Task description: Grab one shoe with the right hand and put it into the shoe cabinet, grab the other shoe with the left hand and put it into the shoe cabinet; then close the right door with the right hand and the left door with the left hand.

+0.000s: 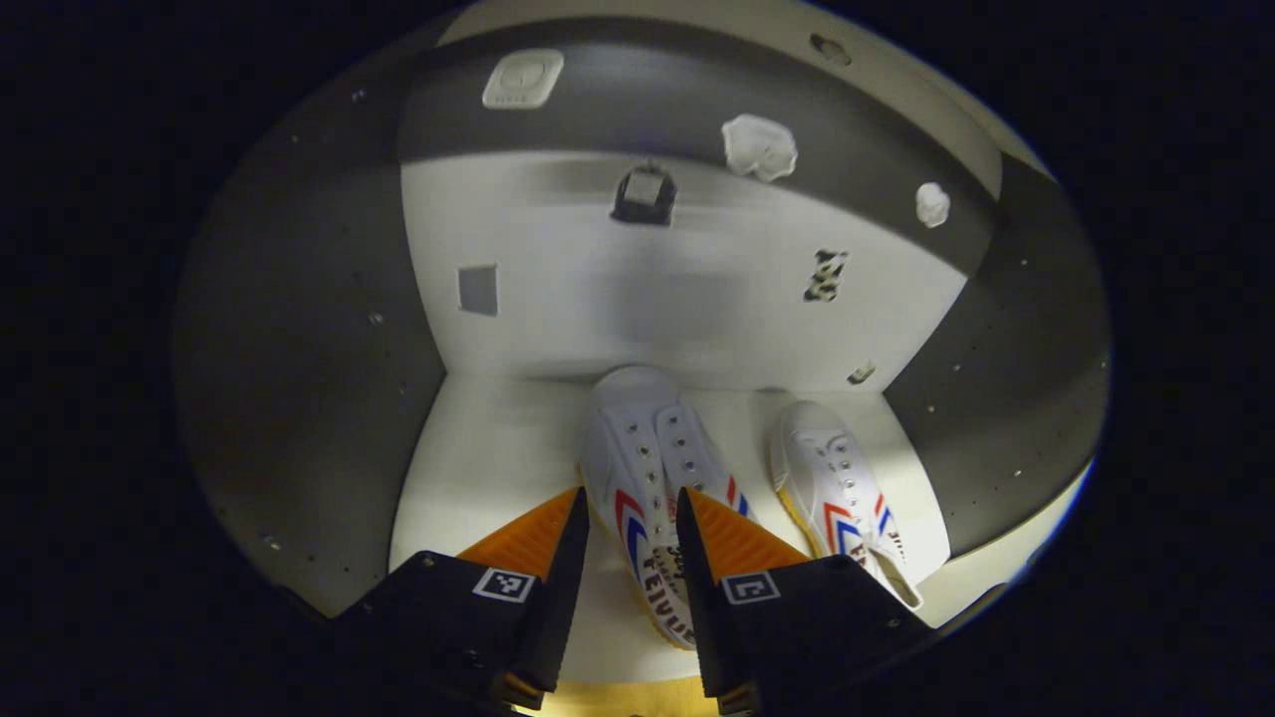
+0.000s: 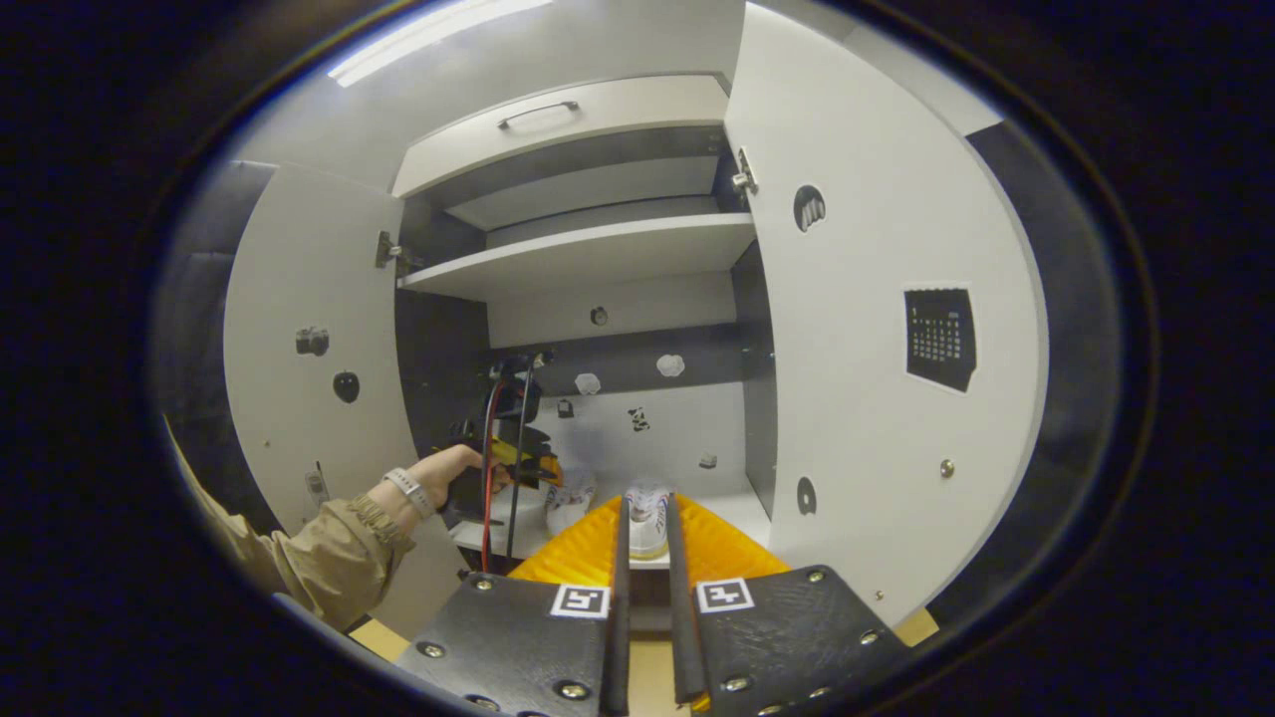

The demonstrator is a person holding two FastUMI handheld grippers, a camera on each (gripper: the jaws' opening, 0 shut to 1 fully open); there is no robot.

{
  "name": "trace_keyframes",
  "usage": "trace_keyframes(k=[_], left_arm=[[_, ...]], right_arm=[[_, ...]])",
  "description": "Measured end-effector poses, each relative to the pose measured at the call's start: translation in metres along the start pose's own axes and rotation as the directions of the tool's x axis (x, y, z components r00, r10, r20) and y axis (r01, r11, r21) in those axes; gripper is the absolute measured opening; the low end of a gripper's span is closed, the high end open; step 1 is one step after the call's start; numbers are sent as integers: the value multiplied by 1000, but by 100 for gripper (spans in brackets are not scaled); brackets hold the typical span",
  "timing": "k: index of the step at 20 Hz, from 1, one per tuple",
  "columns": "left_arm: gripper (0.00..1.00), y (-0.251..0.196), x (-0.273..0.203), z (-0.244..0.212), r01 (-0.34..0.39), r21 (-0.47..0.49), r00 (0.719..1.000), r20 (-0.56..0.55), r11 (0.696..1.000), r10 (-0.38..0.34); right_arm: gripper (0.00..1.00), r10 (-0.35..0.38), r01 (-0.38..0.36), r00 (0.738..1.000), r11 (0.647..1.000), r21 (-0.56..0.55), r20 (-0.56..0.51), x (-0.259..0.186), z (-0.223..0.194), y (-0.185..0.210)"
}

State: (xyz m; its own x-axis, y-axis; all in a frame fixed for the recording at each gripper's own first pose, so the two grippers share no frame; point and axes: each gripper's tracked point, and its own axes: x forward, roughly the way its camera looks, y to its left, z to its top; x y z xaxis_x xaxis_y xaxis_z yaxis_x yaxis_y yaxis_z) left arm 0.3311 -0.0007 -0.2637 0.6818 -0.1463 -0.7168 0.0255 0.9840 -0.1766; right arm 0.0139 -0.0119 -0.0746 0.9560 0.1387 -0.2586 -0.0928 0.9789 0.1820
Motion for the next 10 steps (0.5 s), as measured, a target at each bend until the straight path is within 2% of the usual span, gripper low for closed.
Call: trace_keyframes(k=[2,5,8,10], left_arm=[[54,-13,-29,12,23,14,997,74,1000,-24],[53,-42,-85,24,90,63,978,185,994,-100],[53,-71,-144,32,154,111,938,295,982,-180],[53,-83,-185,34,167,150,907,364,975,-211]], right_arm=[[17,0,0,1000,1000,-4,13,-7,5,0],[17,1,-1,999,1000,-5,33,-17,14,-1],[17,-7,7,998,1000,-10,65,-31,28,-5],[17,-12,13,997,1000,-10,82,-40,36,-8]])
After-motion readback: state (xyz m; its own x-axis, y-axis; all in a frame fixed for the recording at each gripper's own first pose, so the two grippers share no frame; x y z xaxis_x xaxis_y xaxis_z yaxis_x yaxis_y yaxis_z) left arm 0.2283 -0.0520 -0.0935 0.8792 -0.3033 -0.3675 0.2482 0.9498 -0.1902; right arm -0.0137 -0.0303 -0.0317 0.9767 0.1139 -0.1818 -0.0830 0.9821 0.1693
